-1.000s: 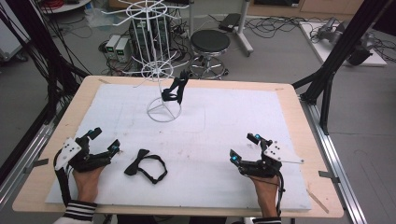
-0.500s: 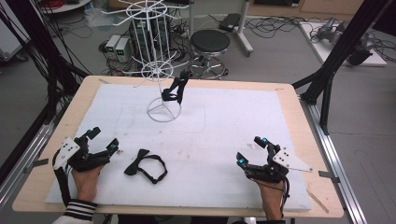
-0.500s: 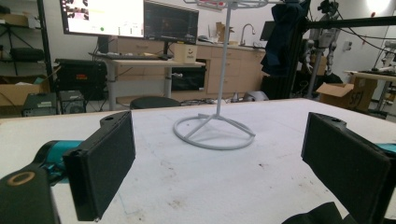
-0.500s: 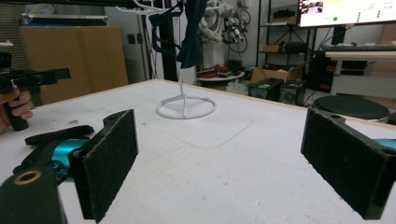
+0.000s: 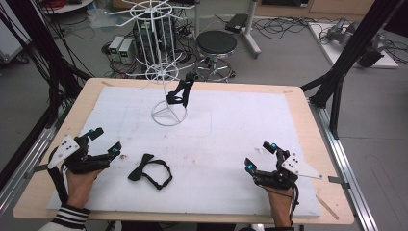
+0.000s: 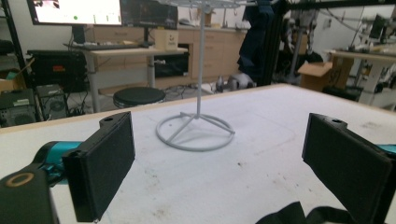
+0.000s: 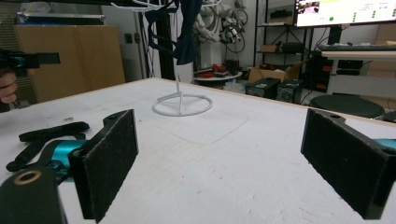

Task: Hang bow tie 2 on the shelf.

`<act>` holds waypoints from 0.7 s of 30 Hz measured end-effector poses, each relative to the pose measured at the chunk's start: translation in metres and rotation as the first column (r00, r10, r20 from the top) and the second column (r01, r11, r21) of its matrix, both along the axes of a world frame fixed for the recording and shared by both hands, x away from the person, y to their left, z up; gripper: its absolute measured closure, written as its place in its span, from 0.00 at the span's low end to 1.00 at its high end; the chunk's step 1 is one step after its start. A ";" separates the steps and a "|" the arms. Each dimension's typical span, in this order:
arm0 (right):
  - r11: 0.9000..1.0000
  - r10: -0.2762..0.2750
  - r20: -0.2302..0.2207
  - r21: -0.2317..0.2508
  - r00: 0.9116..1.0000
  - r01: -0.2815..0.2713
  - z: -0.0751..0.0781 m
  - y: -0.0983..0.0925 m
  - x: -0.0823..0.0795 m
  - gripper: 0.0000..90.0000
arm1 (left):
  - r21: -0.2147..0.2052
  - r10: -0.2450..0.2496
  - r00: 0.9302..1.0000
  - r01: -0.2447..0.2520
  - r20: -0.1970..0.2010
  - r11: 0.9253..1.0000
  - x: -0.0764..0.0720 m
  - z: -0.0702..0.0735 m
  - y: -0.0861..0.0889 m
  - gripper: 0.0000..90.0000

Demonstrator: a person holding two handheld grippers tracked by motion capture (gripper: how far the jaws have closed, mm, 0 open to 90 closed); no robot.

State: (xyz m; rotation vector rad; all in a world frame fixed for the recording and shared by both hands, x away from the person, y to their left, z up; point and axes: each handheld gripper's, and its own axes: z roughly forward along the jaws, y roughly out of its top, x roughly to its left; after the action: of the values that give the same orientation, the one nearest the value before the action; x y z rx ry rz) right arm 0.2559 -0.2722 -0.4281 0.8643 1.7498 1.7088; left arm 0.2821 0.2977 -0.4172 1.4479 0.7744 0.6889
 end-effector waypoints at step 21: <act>1.000 -0.001 -0.030 -0.021 1.000 0.001 -0.017 0.001 0.004 0.11 | 0.333 -0.113 0.959 0.198 -0.259 0.922 0.001 0.033 -0.039 0.11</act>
State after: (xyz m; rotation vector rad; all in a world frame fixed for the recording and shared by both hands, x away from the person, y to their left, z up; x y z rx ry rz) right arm 0.2601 -0.2713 -0.4453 0.8858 1.7833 1.6826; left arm 0.2828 0.2585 -0.3842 1.9290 0.7273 0.5581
